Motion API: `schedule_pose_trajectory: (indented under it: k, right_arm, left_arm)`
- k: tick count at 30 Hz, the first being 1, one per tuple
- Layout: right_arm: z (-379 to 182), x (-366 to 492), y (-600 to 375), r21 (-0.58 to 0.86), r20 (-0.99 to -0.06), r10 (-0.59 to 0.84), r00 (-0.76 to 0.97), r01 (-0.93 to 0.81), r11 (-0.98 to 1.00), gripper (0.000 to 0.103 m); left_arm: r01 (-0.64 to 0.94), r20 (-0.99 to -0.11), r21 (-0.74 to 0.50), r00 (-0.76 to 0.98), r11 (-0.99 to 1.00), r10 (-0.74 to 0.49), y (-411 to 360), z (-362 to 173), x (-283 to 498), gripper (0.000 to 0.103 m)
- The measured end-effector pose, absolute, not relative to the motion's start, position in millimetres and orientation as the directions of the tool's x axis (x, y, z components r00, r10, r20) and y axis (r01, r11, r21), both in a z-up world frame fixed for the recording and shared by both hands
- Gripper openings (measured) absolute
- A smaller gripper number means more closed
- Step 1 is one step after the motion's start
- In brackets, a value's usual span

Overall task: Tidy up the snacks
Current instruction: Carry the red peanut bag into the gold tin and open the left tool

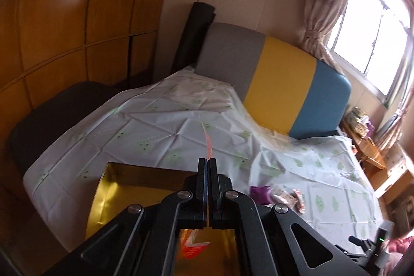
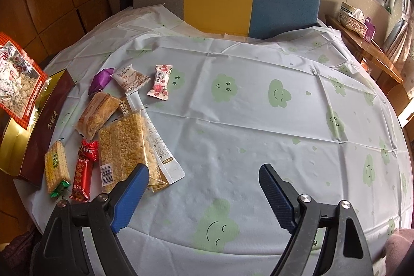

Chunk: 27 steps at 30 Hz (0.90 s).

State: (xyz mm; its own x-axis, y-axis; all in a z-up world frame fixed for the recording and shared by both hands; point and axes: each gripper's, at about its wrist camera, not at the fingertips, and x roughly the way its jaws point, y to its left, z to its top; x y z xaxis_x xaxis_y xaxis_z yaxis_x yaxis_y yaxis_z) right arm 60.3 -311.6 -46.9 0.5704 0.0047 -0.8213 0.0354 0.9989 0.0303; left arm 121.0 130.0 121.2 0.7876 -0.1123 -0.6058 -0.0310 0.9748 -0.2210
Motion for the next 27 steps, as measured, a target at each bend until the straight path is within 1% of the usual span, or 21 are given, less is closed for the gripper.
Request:
schedule_pose_trajectory:
  k: [3, 5, 6, 7, 8, 14, 17, 20, 25, 26, 27]
  right_arm:
    - [-47, 59, -306, 0.028, -0.819, 0.014, 0.574, 0.014, 1.000, 0.088]
    - [-47, 58, -301, 0.027, -0.816, 0.022, 0.577, 0.000, 1.000, 0.088]
    - [-47, 58, -300, 0.030, -0.816, 0.029, 0.578, -0.007, 1.000, 0.088]
    - [-47, 57, -297, 0.034, -0.816, 0.036, 0.577, -0.016, 0.999, 0.088]
    - [-47, 56, -294, 0.033, -0.815, 0.042, 0.578, -0.026, 0.999, 0.088]
    - [-50, 50, -262, 0.032, -0.817, 0.098, 0.568, -0.124, 0.992, 0.089]
    - [-50, 48, -242, 0.043, -0.823, 0.138, 0.552, -0.181, 0.982, 0.088]
    - [-49, 47, -217, 0.049, -0.825, 0.181, 0.535, -0.251, 0.967, 0.088]
    - [-51, 48, -170, 0.051, -0.834, 0.247, 0.494, -0.377, 0.925, 0.088]
    - [-52, 49, -161, 0.046, -0.836, 0.256, 0.486, -0.402, 0.915, 0.087]
    - [-52, 49, -152, 0.041, -0.840, 0.262, 0.475, -0.426, 0.904, 0.083]
  left_arm:
    - [-0.147, -0.672, -0.191, 0.740, 0.971, -0.020, 154, 97, 122, 0.000]
    - [-0.223, -0.674, -0.142, 0.736, 0.965, 0.071, 167, 90, 115, 0.003]
    - [-0.247, -0.671, -0.130, 0.735, 0.960, 0.099, 173, 88, 111, 0.007]
    - [-0.263, -0.667, -0.129, 0.736, 0.956, 0.112, 180, 86, 106, 0.019]
    - [-0.283, -0.665, -0.129, 0.736, 0.950, 0.128, 186, 85, 102, 0.027]
    - [-0.394, -0.682, -0.074, 0.690, 0.916, 0.242, 210, 70, 82, 0.028]
    - [-0.412, -0.681, -0.055, 0.682, 0.910, 0.267, 216, 62, 70, 0.032]
    - [-0.410, -0.700, -0.067, 0.669, 0.910, 0.250, 221, 50, 62, 0.038]
    - [-0.362, -0.759, -0.106, 0.631, 0.926, 0.160, 221, 23, 52, 0.038]
    - [-0.352, -0.770, -0.112, 0.622, 0.929, 0.143, 220, 18, 51, 0.038]
    - [-0.349, -0.776, -0.117, 0.616, 0.930, 0.134, 219, 14, 48, 0.038]
